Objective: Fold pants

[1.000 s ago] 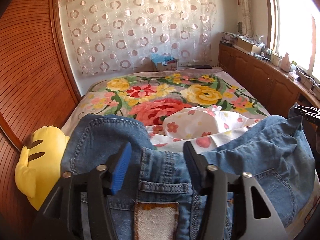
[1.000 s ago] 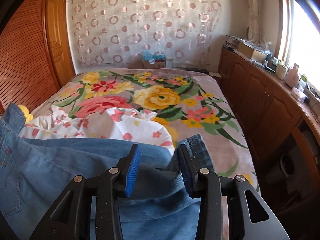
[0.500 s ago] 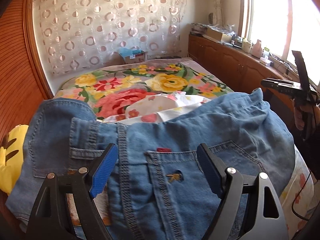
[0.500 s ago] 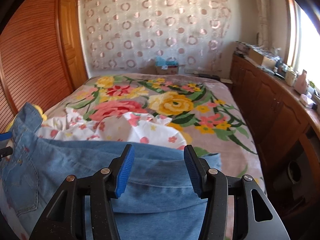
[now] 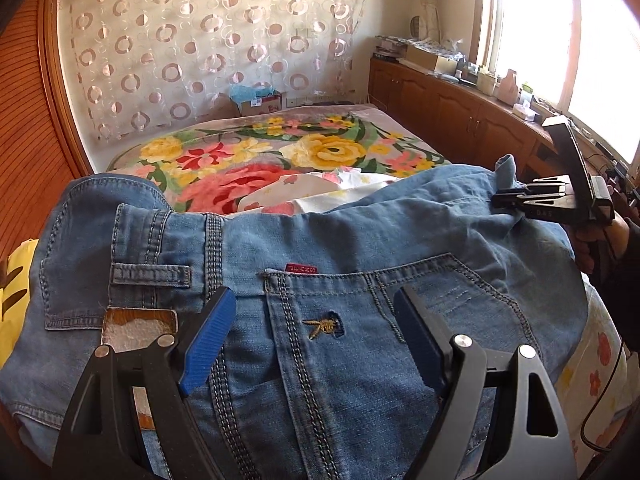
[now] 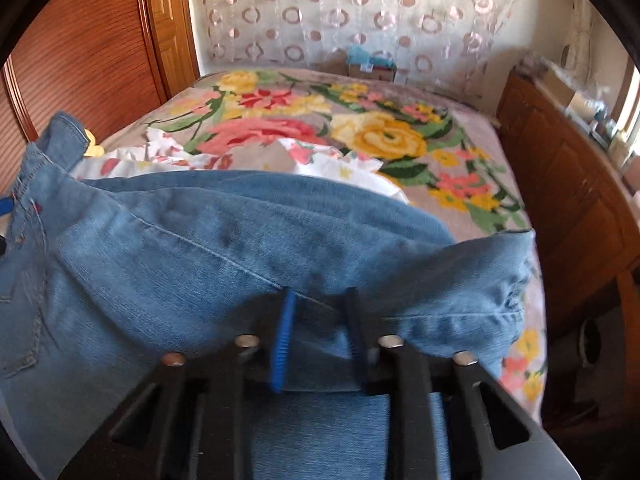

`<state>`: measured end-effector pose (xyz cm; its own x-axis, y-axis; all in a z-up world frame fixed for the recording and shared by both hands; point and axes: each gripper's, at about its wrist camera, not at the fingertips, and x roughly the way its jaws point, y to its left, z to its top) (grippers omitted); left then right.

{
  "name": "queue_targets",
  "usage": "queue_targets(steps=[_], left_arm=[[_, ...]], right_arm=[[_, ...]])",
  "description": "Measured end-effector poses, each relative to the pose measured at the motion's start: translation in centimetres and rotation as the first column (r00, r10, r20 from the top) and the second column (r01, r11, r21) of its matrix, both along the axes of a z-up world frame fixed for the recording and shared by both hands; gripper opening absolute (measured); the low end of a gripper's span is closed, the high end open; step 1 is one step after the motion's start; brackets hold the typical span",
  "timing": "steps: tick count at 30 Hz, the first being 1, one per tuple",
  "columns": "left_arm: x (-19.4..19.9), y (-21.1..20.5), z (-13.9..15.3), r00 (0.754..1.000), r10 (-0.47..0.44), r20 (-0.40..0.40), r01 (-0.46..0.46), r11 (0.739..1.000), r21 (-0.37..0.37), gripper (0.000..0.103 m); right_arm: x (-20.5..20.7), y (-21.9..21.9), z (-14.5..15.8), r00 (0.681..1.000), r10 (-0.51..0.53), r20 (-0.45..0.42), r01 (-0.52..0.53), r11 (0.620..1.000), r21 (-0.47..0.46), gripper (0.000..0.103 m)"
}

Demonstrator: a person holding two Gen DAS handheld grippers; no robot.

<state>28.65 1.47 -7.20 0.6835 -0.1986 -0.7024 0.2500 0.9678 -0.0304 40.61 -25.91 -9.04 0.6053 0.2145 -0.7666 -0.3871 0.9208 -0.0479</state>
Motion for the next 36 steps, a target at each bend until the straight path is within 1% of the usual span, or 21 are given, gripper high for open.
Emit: queue_targets(steps=[2,3,8,12,13,16,19,20,22,25,26,31,33,36], left_arm=[[-0.3,0.1,0.0,1.000,0.004,0.000,-0.004,1.000,-0.002,0.082],[-0.4,0.2,0.0,1.000,0.006,0.000,-0.006,1.000,-0.002,0.082],[-1.2,1.1,0.4,1.000,0.025,0.011,-0.025,1.000,-0.002,0.082],[-1.9,1.7,0.8,0.999,0.043,0.023,-0.043,0.999,-0.005,0.082],[-2.1,2.0,0.9,0.999,0.048,0.026,-0.048,0.999,-0.005,0.082],[-2.8,2.7,1.1,0.997,0.067,0.033,-0.066,0.998,-0.009,0.082],[-3.9,3.4,1.0,0.996,0.084,0.033,-0.084,0.996,-0.011,0.082],[-4.2,3.8,0.9,0.996,0.087,0.033,-0.087,0.996,-0.010,0.082],[-5.0,4.2,1.0,0.995,0.098,0.034,-0.098,0.995,-0.009,0.082],[-5.7,4.5,1.4,0.993,0.109,0.040,-0.108,0.994,-0.014,0.082],[-6.1,4.5,1.6,0.993,0.110,0.045,-0.110,0.994,-0.014,0.082],[-7.7,4.3,3.0,0.991,0.108,0.079,-0.108,0.994,-0.014,0.082],[-8.7,4.2,3.6,0.991,0.100,0.092,-0.098,0.995,-0.023,0.082],[-10.1,3.8,4.3,0.989,0.089,0.114,-0.088,0.996,-0.017,0.082]], right_arm=[[0.0,0.3,0.5,1.000,0.010,0.004,-0.010,1.000,-0.008,0.002],[-0.3,0.3,0.8,1.000,0.010,0.022,-0.010,1.000,-0.010,0.001],[-1.1,1.4,4.2,0.986,-0.027,0.162,0.027,1.000,0.002,0.001],[-0.3,2.8,5.4,0.972,-0.039,0.230,0.048,0.998,-0.035,0.001],[0.2,3.2,5.3,0.970,-0.043,0.238,0.057,0.997,-0.051,0.001],[1.3,4.3,3.3,0.969,-0.070,0.239,0.093,0.992,-0.087,0.001],[2.3,6.0,1.4,0.979,-0.091,0.184,0.111,0.989,-0.102,0.001],[2.2,6.4,1.2,0.979,-0.096,0.180,0.116,0.988,-0.101,0.002],[1.2,6.5,1.1,0.980,-0.103,0.167,0.115,0.992,-0.061,0.008],[-0.4,6.5,2.2,0.980,-0.103,0.168,0.105,0.994,-0.005,0.027],[-1.1,6.3,2.6,0.980,-0.098,0.173,0.098,0.995,0.009,0.029],[-5.6,6.4,3.4,0.979,-0.074,0.190,0.065,0.996,0.056,0.029],[-8.0,5.9,3.6,0.980,-0.061,0.191,0.046,0.995,0.086,0.029],[-11.5,5.9,4.0,0.978,-0.045,0.203,0.022,0.993,0.113,0.029]])
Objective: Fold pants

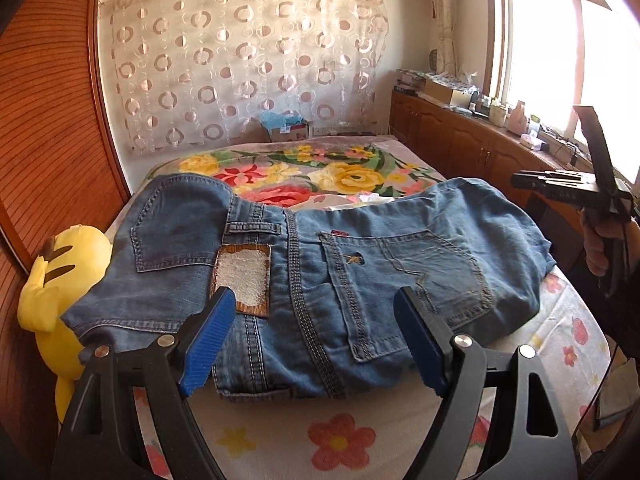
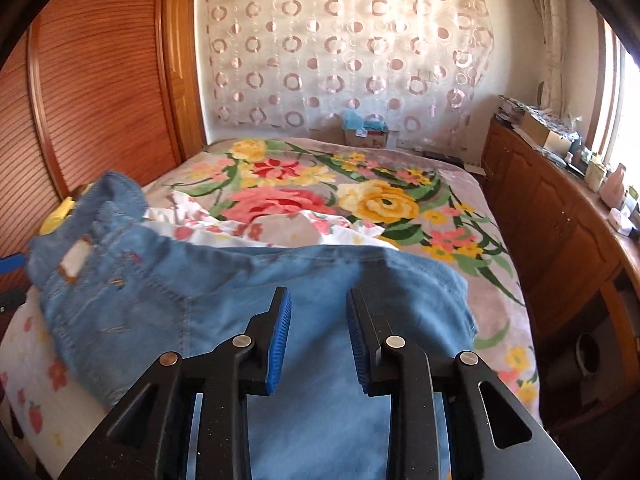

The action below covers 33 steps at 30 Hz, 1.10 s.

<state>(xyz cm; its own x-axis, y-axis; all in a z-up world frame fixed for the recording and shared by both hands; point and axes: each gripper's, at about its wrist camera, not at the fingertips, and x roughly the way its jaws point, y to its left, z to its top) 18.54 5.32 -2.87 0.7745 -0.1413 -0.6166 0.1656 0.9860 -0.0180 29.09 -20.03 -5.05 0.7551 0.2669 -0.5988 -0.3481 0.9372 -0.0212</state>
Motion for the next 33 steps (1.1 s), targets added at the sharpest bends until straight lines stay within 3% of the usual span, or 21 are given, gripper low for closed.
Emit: queue_targets(steps=[6,10,13,25,33], left_arm=[[-3.1,-0.3,0.8,1.000,-0.013,0.023,0.012,1.000,0.005,0.082],[-4.4,0.1,0.6,1.000,-0.013,0.027,0.013,1.000,0.005,0.082],[-4.8,0.6,0.0,1.000,-0.003,0.015,0.003,1.000,0.009,0.082],[-5.0,3.6,-3.5,0.997,0.065,-0.041,-0.065,0.998,0.013,0.082],[-1.8,4.6,-6.6,0.990,0.069,-0.124,-0.066,0.998,0.024,0.067]], right_arm=[[-5.5,-0.9,-0.6,0.999,0.034,-0.007,-0.034,0.998,0.054,0.030],[-8.2,-2.5,-1.3,0.999,0.045,-0.014,-0.044,0.997,0.071,0.047],[-9.5,-3.0,-2.3,0.998,0.049,-0.041,-0.046,0.995,0.086,0.049],[-10.9,-3.2,-6.0,0.989,0.039,-0.140,-0.021,0.992,0.126,0.052],[-10.1,-2.2,-6.5,0.981,0.056,-0.185,-0.033,0.992,0.122,0.053]])
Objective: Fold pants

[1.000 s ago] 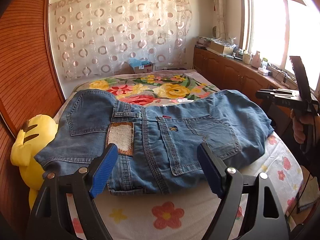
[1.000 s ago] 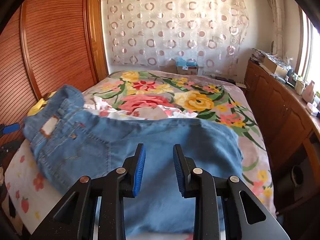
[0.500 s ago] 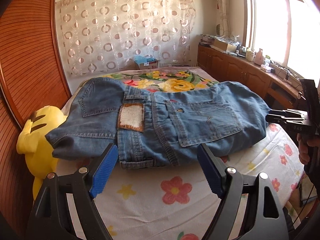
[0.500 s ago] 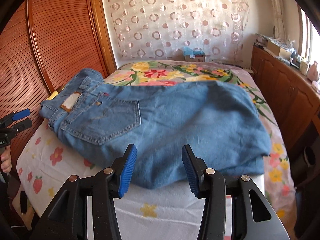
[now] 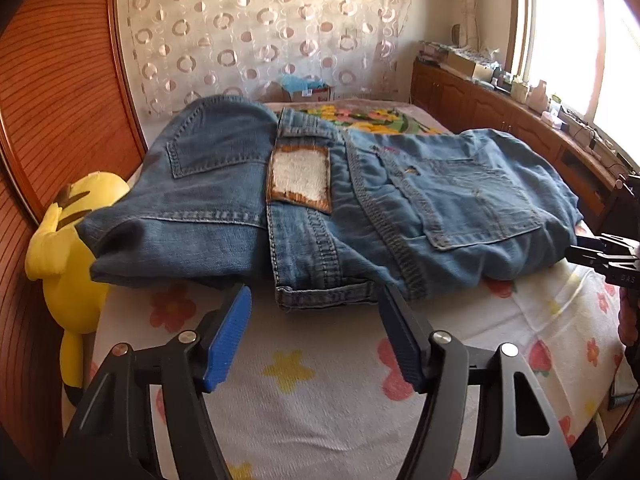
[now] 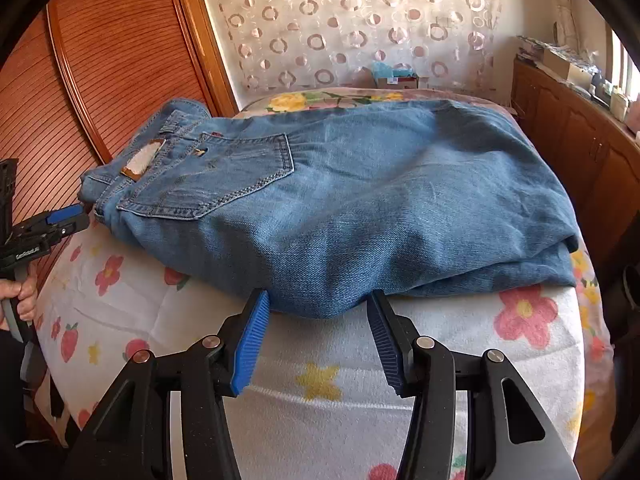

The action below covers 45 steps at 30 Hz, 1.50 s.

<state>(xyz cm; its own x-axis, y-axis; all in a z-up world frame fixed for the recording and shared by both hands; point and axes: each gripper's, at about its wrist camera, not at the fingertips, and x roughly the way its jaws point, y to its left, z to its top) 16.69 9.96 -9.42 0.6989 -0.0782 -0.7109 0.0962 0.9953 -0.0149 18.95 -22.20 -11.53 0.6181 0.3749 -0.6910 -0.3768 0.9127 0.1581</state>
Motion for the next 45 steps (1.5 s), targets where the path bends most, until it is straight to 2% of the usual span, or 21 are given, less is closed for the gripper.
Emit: queue_targets(steps=[4,9,13,17,18,19,20,22,24,28,35,41,45], left_arm=[[1.4,0.5,-0.8,0.999,-0.001,-0.032,0.000,0.999,-0.038,0.067],[2.2,0.3,-1.0,0.999,-0.003,-0.035,0.002,0.999,-0.038,0.066],[2.7,-0.1,-1.3,0.999,-0.018,-0.042,0.016,0.999,-0.040,0.053],[2.9,-0.2,-1.8,0.998,-0.023,-0.058,0.021,0.999,-0.038,0.048],[2.8,-0.2,-1.7,0.998,-0.023,-0.053,0.021,0.999,-0.036,0.045],[2.8,-0.2,-1.6,0.999,-0.020,-0.046,0.018,0.999,-0.029,0.037],[2.7,-0.2,-1.4,0.999,-0.019,-0.040,0.018,1.000,-0.024,0.033],[2.6,-0.1,-1.1,0.999,-0.032,-0.034,0.031,0.999,-0.034,0.025],[2.2,-0.6,-0.7,0.999,-0.040,-0.019,0.040,0.999,-0.016,0.022],[1.2,-1.2,1.1,0.999,-0.041,0.036,0.040,0.999,0.014,0.020],[-1.5,-1.4,6.0,0.992,-0.055,0.112,0.055,0.998,0.001,0.019],[-6.7,-1.1,9.3,0.979,-0.067,0.194,0.075,0.997,-0.033,0.019],[-9.8,-0.4,9.6,0.978,-0.059,0.198,0.068,0.997,-0.037,0.019]], right_arm=[[0.9,0.7,-0.3,1.000,-0.002,-0.025,0.002,1.000,0.011,0.053],[1.6,0.8,-0.4,0.999,-0.002,-0.037,0.003,1.000,0.021,0.053],[1.8,1.0,-0.2,1.000,0.003,-0.030,-0.003,1.000,0.031,0.053],[1.9,1.4,-0.2,1.000,0.004,-0.016,-0.004,0.999,0.049,0.052],[1.8,1.5,-0.3,1.000,0.005,-0.013,-0.004,0.999,0.048,0.050],[1.8,1.5,-0.4,1.000,0.004,-0.010,-0.003,0.999,0.046,0.043],[1.8,1.6,-0.4,1.000,-0.002,-0.003,0.002,0.999,0.038,0.035],[1.6,1.4,-0.2,1.000,-0.002,0.017,0.002,0.999,0.045,0.025],[1.3,0.9,0.2,0.999,-0.011,0.042,0.008,0.997,0.076,0.019],[0.7,0.5,1.0,0.997,-0.023,0.070,0.016,0.996,0.091,0.012],[-1.5,0.1,4.1,0.991,-0.028,0.135,0.018,0.997,0.076,0.008],[-6.1,-0.9,6.6,0.983,-0.001,0.182,-0.010,0.998,0.061,0.008],[-9.4,-0.9,7.4,0.980,0.031,0.194,-0.043,0.997,0.061,0.008]])
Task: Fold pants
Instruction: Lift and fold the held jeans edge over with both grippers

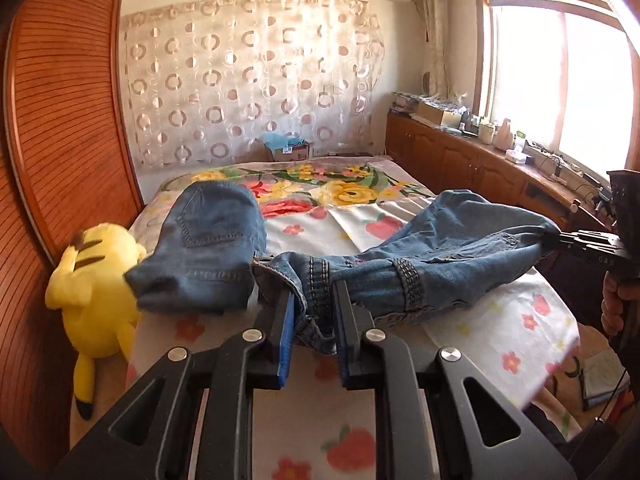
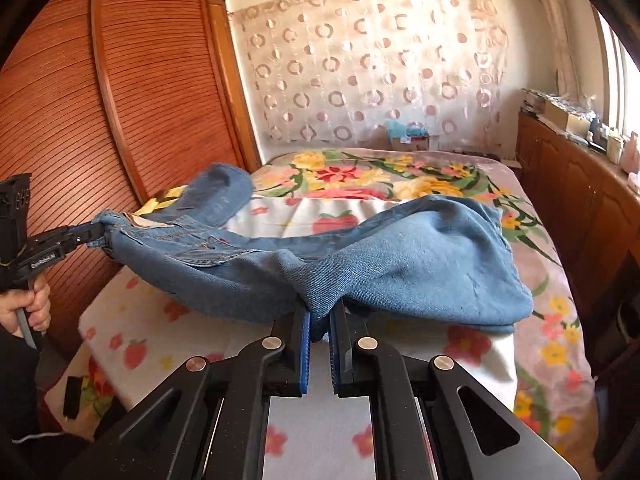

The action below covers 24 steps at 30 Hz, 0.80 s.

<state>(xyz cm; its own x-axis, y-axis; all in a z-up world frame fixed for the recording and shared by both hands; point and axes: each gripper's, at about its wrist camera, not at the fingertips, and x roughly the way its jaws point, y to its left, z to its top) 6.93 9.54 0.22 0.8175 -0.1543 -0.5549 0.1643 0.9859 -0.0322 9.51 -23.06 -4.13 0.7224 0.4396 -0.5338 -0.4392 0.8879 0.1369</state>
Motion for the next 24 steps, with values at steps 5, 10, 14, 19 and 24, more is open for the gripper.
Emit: queue_targets(steps=[5,10,14,19,24], left_arm=[[-2.9,0.4,-2.7,0.997,0.004,-0.079,-0.006,1.000,-0.017,0.019],[-3.9,-0.6,-5.2,0.989,-0.006,-0.149,0.004,1.000,-0.010,0.020],[-4.1,-1.1,-5.6,0.987,-0.019,-0.161,0.019,1.000,-0.001,0.022],[-4.7,-1.2,-5.3,0.986,-0.018,-0.164,0.019,1.000,0.005,0.029],[-5.4,-0.9,-3.9,0.993,-0.001,-0.120,0.003,1.000,0.017,0.052]], right_arm=[[-2.7,-0.7,-1.0,0.999,0.036,-0.029,-0.036,0.999,-0.013,0.007],[-2.2,-0.9,-3.4,0.996,0.027,-0.087,-0.027,1.000,-0.006,0.008],[-1.5,-1.3,-4.0,0.992,0.021,-0.125,-0.020,1.000,0.010,0.008],[-1.0,-1.2,-3.5,0.990,0.013,-0.140,-0.012,1.000,0.008,0.013],[-1.7,-1.4,-3.3,0.991,0.005,-0.137,-0.005,1.000,0.003,0.017]])
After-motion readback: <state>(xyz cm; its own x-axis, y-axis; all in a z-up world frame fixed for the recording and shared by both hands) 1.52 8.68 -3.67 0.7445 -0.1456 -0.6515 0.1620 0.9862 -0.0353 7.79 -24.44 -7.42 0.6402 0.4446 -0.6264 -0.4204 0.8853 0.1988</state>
